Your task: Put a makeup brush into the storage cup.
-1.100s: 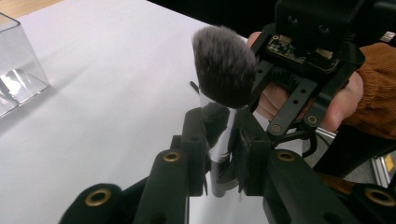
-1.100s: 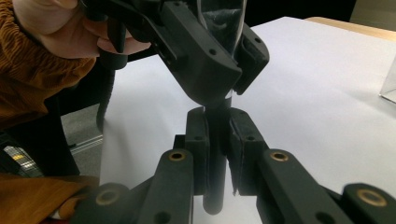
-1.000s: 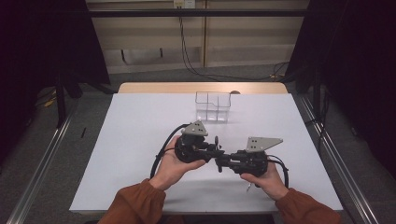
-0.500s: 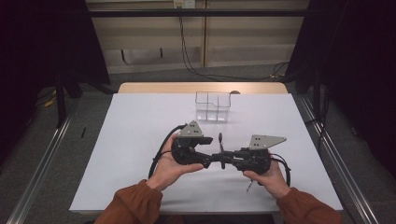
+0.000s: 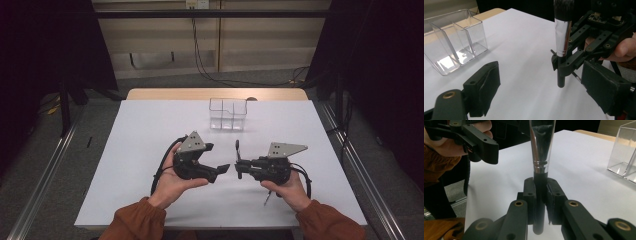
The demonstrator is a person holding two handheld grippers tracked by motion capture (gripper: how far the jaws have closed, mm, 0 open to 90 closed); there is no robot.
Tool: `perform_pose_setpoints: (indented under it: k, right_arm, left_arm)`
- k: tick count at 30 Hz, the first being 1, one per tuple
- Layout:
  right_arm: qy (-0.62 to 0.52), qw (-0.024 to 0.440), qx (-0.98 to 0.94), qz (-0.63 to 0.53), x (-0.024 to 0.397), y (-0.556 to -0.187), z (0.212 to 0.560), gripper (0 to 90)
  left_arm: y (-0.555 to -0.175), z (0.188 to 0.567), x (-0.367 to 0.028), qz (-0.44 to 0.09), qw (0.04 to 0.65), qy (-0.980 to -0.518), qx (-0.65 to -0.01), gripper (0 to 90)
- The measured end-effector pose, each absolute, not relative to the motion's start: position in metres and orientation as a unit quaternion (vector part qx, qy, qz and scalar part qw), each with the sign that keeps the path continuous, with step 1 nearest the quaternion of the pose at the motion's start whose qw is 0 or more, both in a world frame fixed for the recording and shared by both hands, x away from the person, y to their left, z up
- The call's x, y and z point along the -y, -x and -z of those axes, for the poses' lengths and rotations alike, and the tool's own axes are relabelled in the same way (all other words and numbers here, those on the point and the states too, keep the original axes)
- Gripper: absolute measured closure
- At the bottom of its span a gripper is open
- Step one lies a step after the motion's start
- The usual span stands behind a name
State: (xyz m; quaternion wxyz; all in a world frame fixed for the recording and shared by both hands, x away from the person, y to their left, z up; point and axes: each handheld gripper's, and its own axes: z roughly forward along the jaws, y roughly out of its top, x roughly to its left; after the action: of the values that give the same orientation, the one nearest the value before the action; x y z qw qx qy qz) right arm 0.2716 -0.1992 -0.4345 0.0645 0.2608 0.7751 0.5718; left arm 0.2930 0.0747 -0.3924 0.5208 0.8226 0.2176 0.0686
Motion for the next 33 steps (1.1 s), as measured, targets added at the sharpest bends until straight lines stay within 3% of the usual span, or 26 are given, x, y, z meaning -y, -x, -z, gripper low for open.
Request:
perform_pose_setpoints:
  k: [7, 27, 33]
  right_arm:
    - [-0.266, 0.073, -0.774, -0.57, 0.202, -0.272, 0.433, 79.7]
    - [-0.287, 0.104, -0.762, -0.571, 0.213, -0.288, 0.421, 79.7]
    - [-0.29, 0.11, -0.76, -0.571, 0.215, -0.29, 0.418, 79.7]
  left_arm:
    - [-0.293, 0.4, -0.082, -0.081, 0.533, -0.808, -0.237, 7.5]
    - [-0.289, 0.415, -0.138, -0.09, 0.547, -0.79, -0.261, 4.7]
    - [-0.286, 0.417, -0.151, -0.119, 0.549, -0.784, -0.263, 4.0]
